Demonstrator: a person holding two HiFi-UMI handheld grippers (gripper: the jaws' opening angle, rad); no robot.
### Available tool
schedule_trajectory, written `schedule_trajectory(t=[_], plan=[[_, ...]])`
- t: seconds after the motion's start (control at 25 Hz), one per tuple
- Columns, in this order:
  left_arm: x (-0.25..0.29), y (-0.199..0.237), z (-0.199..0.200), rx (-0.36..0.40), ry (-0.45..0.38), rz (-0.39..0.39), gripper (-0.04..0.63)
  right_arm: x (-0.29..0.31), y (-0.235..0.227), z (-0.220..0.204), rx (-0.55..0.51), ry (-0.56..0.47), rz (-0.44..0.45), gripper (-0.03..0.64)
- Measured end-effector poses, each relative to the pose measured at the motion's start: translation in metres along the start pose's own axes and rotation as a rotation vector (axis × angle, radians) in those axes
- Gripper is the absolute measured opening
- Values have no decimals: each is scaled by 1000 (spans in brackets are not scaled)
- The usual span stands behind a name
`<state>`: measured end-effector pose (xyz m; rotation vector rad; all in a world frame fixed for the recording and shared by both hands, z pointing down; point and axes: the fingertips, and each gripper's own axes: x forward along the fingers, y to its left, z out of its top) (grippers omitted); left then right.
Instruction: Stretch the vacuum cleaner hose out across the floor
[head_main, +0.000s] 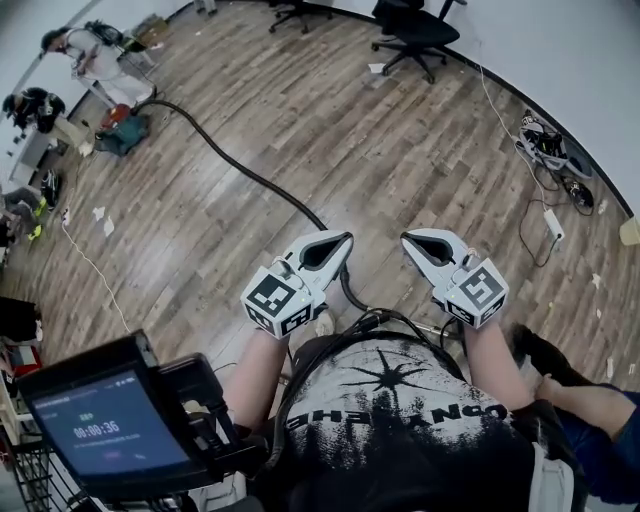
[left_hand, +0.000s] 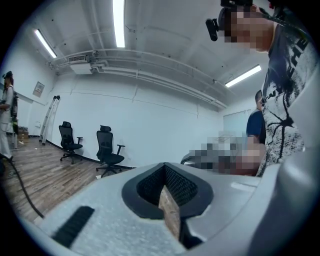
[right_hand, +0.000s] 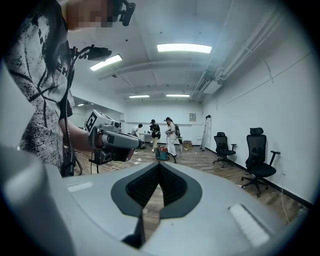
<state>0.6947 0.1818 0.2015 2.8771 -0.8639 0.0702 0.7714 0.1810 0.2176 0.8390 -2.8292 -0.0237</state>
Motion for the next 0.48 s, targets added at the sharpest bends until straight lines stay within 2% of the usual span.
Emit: schedule_trajectory(t=[0.48], plan=[[4, -2, -5, -1, 9, -5, 0, 0, -2, -3, 8, -10, -3, 6]])
